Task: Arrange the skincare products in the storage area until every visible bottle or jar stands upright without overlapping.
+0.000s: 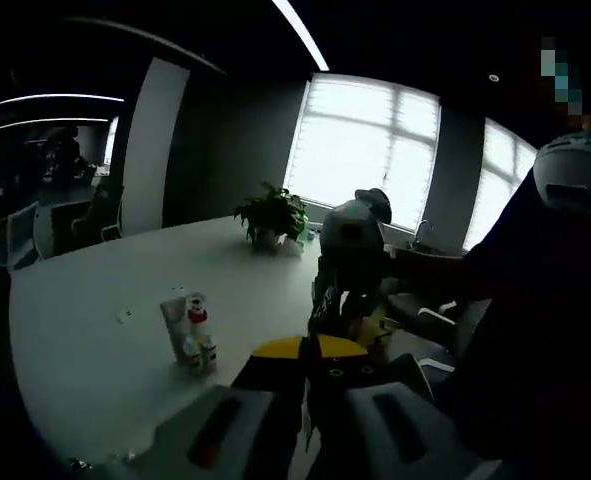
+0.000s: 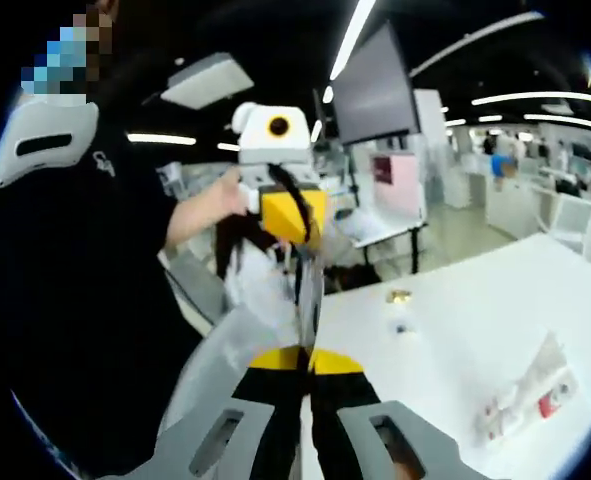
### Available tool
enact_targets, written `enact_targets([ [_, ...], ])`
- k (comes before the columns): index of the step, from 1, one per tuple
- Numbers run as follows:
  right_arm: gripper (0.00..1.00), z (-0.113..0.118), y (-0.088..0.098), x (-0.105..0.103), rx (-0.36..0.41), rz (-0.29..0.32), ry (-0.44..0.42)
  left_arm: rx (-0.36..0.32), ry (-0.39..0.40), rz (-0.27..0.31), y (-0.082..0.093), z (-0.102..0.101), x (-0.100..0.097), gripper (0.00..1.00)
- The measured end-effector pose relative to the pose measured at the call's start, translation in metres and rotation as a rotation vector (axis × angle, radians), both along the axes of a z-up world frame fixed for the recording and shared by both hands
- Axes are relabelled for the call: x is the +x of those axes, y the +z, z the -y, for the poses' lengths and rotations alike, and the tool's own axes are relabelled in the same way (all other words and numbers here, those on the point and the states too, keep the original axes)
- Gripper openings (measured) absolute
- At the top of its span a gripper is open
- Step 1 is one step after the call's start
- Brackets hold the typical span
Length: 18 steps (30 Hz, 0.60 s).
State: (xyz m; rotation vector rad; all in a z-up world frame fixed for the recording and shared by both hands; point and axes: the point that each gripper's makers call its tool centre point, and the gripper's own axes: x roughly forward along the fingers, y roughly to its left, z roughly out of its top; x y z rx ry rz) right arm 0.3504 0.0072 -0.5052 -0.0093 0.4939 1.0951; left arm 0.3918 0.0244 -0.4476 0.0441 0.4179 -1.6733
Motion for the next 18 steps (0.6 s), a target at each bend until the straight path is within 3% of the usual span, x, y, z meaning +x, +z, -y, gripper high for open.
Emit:
enact_targets([
  [5,0.0,-0.001,0.0,-0.001,-0.001,0.006,-0.018,-0.004,-0.006,0.011,0.0,-0.001,-0.003,0.06],
  [8,0.0,0.002,0.0,0.004,-0.035,0.103,-0.03,-0.011,-0.021,0.021,0.002,-0.001,-0.006,0.06],
  [12,0.01,0.001,-0.011,0.002,-0.067,0.115,-0.051,0.004,-0.04,0.054,-0.002,-0.001,-0.009,0.06],
  [15,0.12,0.005,-0.024,0.001,-0.083,0.083,-0.083,0.002,-0.044,0.054,-0.005,-0.002,-0.01,0.05],
  [18,0.2,0.008,-0.025,0.002,-0.039,0.083,-0.126,0.001,-0.044,0.05,-0.008,-0.004,-0.007,0.05],
])
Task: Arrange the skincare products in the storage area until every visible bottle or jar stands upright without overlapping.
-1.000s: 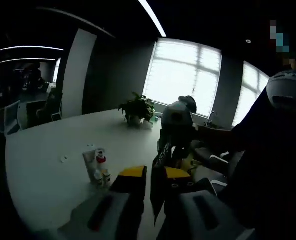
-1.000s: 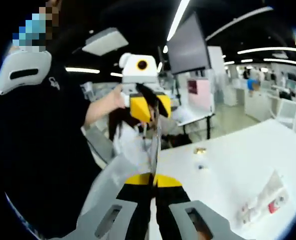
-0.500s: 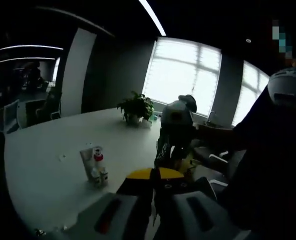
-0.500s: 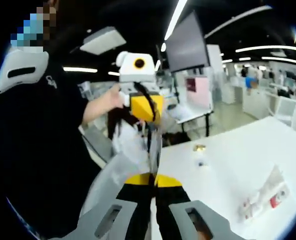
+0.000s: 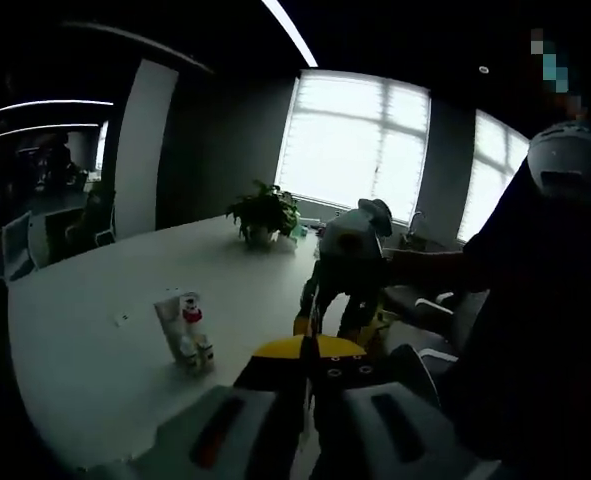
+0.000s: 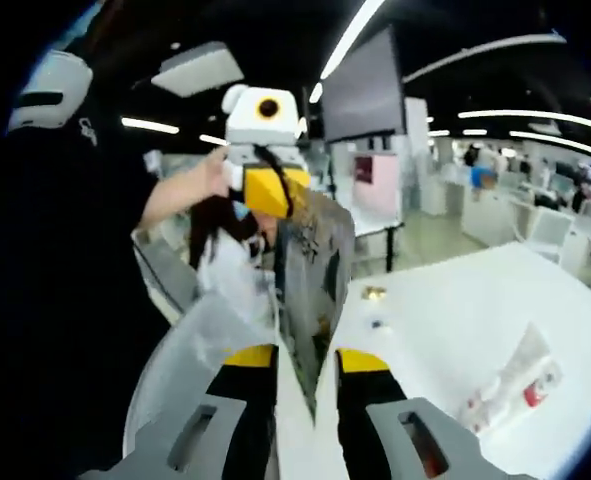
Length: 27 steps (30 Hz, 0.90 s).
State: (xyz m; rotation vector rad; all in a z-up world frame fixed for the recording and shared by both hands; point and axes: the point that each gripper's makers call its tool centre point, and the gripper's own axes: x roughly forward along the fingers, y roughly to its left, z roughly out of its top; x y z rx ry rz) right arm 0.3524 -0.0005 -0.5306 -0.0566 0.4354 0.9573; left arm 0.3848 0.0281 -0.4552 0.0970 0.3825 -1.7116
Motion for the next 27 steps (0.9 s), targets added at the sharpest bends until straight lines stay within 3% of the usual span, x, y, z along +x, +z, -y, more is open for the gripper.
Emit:
enact_targets([
  [2,0.3,0.007,-0.004,0.002,0.034,-0.013,-0.059,0.007,0.003,-0.006,-0.003,-0.002,0.004,0.05],
  [4,0.33,0.02,-0.015,0.0,0.029,-0.039,-0.11,0.026,0.01,-0.01,-0.009,-0.004,0.011,0.05],
  [11,0.25,0.038,-0.03,-0.028,0.106,-0.095,-0.177,0.056,0.006,-0.078,-0.033,-0.006,0.037,0.05],
  [17,0.26,0.049,-0.029,-0.032,0.137,-0.104,-0.236,0.09,-0.021,-0.096,-0.054,-0.002,0.056,0.05],
  [20,0.27,0.048,-0.027,-0.031,0.141,-0.097,-0.241,0.1,-0.013,-0.133,-0.062,0.004,0.06,0.05],
  [27,0.43,0.057,-0.037,-0.026,0.137,-0.112,-0.291,0.139,0.02,-0.195,-0.085,0.008,0.083,0.05],
])
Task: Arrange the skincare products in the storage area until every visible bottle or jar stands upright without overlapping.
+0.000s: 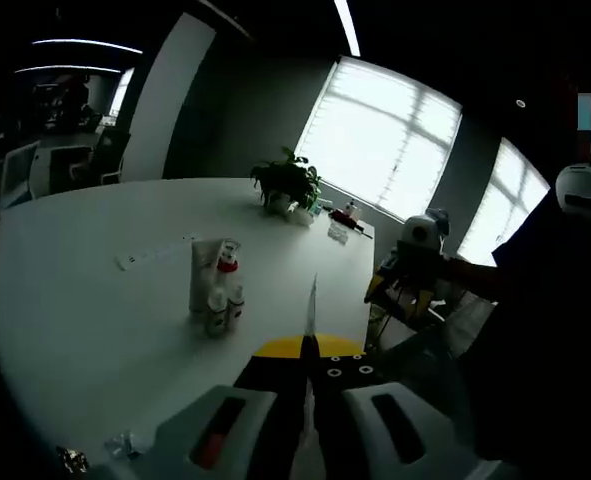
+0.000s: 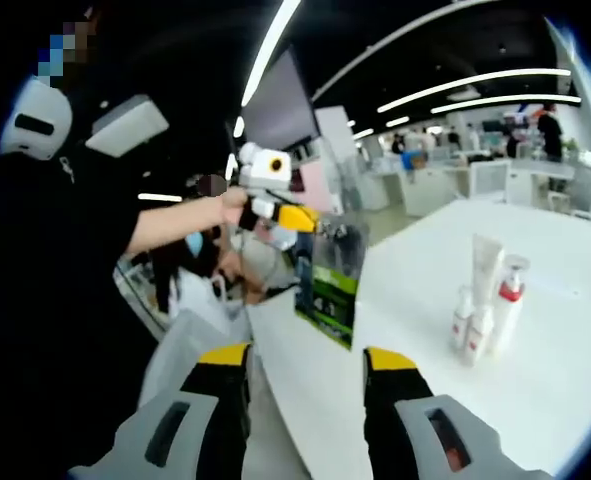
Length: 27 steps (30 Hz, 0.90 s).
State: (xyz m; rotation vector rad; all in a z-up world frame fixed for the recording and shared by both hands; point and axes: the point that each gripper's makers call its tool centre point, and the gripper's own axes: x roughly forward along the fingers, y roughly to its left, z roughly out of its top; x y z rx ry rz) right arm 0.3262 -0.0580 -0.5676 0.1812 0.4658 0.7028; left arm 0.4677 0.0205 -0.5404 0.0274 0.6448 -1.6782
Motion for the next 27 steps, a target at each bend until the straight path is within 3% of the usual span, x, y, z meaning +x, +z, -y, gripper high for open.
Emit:
enact_targets([
  [7,0.67,0.012,-0.01,0.007,-0.004,-0.031,-0.057,0.014,0.015,-0.061,-0.016,0.004,0.018,0.05],
  [15,0.75,0.022,-0.022,0.008,-0.012,-0.063,-0.1,0.04,0.025,-0.106,-0.038,0.013,0.033,0.05],
  [22,0.99,0.037,-0.024,0.012,-0.053,-0.02,-0.163,0.055,0.018,-0.138,-0.05,0.025,0.042,0.05],
  [27,0.99,0.049,-0.028,0.012,-0.066,-0.026,-0.187,0.063,0.017,-0.159,-0.057,0.031,0.044,0.05],
])
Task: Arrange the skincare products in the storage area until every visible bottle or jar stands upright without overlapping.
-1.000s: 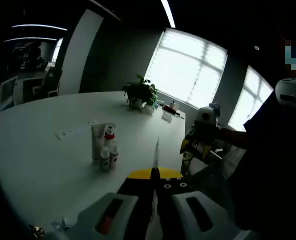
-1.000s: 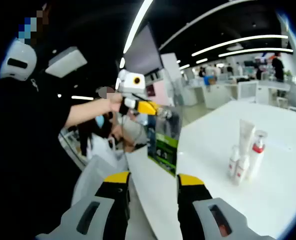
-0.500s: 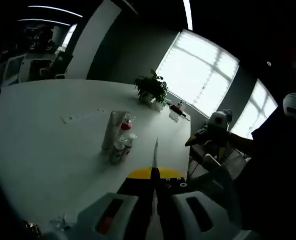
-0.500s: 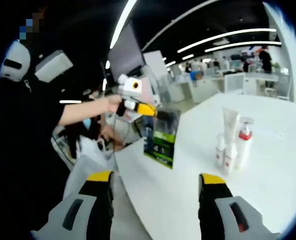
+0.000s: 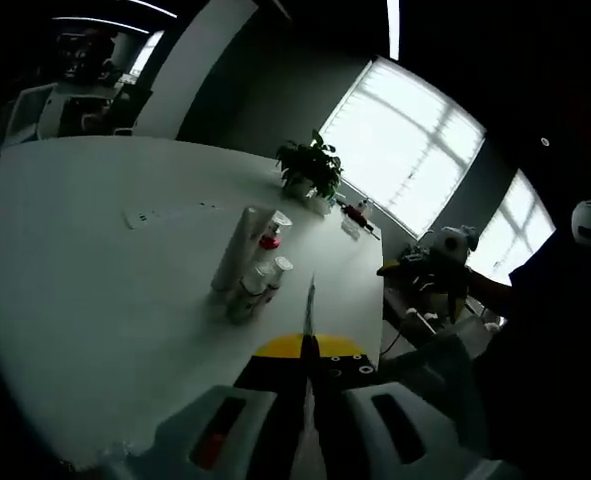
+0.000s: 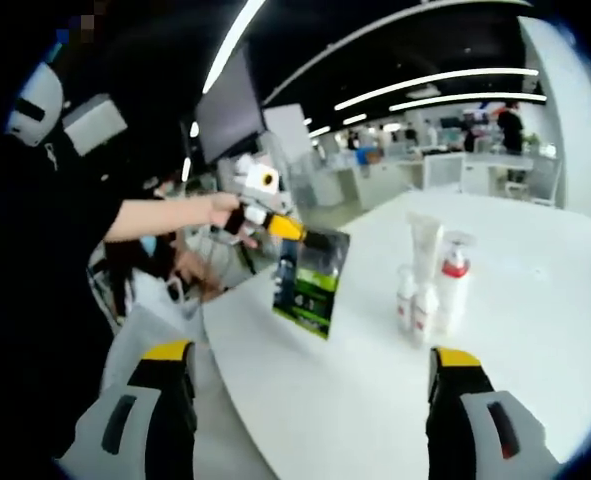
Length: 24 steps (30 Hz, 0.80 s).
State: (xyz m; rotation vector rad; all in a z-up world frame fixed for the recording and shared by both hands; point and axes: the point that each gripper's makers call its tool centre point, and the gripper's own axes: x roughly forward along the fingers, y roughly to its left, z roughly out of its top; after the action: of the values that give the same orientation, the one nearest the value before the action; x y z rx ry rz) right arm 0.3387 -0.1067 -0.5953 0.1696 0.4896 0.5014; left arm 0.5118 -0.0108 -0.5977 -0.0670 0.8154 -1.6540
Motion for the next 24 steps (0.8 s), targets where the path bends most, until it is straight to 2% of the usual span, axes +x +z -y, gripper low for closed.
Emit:
enact_targets([
  [15,0.99,0.015,-0.021,-0.003,0.011,-0.064,-0.03,0.054,0.01,-0.087,-0.036,0.014,0.029,0.05],
  [24,0.99,0.027,-0.03,0.004,0.009,-0.087,-0.035,0.076,0.027,-0.122,-0.059,0.023,0.062,0.05],
])
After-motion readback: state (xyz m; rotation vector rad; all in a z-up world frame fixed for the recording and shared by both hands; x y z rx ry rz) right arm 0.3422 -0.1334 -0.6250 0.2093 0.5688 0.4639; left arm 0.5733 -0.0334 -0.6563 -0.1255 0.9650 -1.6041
